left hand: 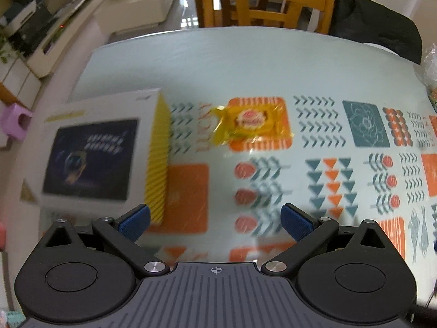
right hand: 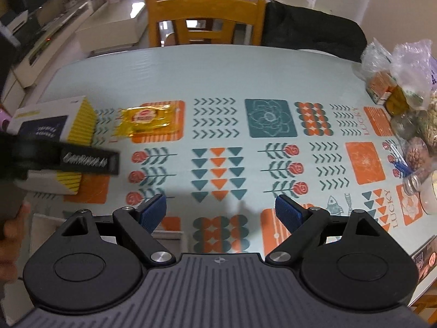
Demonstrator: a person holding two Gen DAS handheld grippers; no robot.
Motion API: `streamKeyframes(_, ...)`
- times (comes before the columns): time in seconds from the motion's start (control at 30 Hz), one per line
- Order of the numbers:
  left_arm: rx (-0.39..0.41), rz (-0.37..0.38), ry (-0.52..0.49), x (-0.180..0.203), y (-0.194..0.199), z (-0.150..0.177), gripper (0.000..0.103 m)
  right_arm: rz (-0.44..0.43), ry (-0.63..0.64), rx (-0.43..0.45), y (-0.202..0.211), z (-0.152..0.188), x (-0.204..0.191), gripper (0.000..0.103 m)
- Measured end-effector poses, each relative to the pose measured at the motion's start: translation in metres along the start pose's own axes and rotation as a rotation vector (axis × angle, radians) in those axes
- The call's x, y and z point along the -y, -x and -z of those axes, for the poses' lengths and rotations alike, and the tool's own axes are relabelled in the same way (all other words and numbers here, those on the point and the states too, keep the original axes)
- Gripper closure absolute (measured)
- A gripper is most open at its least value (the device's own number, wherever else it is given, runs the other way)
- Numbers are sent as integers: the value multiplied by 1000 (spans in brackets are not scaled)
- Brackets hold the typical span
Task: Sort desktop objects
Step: 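Move the left tool to the other yellow bread packet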
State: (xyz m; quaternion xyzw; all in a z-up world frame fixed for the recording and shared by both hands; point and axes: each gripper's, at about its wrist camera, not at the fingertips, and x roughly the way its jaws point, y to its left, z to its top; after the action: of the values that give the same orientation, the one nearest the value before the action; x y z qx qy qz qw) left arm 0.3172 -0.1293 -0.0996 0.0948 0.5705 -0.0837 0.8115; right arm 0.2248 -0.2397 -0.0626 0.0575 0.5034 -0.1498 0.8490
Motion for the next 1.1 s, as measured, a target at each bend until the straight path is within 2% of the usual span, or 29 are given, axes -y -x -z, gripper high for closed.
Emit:
streamKeyframes(0.23, -4, -46, -22, 22, -39, -39, 0, 26, -29, -21, -20, -12, 6, 0)
streamKeyframes(0.57, -8, -81, 27, 35, -78, -75, 0, 41, -15, -62, -46, -24, 2, 0)
streamKeyframes(0.7, -13, -92, 47, 37, -90, -84, 0, 42, -8, -79, -54, -27, -1, 0)
streamKeyframes(0.93, -74, -89, 76, 35, -116, -89, 0, 36, 5, -105, -68, -30, -5, 0)
streamKeyframes(1.1, -75, -83, 69, 36, -120, -90, 0, 32, 15, -100, -73, -35, -7, 0)
